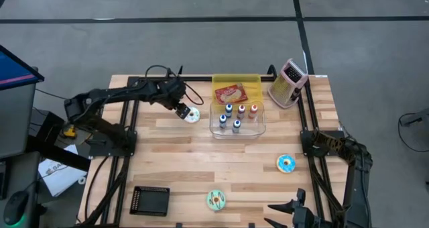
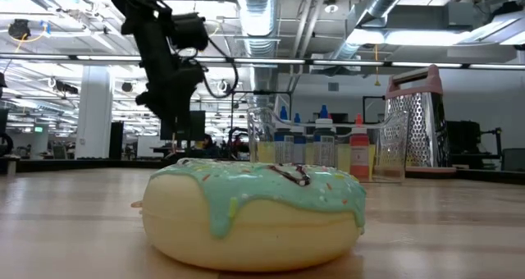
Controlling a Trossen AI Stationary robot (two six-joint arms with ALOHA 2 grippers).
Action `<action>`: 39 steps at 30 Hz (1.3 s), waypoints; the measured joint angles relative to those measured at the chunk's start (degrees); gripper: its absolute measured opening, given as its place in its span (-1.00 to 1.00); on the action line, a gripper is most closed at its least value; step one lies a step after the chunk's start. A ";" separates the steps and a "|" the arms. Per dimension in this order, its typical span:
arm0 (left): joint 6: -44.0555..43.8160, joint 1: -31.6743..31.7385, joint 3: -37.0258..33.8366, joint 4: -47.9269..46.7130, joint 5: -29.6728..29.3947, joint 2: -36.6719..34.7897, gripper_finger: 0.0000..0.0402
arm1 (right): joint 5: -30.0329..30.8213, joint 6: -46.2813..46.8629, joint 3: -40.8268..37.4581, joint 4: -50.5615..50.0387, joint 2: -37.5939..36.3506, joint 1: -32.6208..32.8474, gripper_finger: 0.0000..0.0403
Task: Pick & Place Food Item
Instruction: Put the white donut into the black bin
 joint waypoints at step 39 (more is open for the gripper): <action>-4.39 -0.07 7.52 1.13 -3.03 20.75 0.22 | -0.56 -2.56 0.00 0.38 0.00 1.57 -0.13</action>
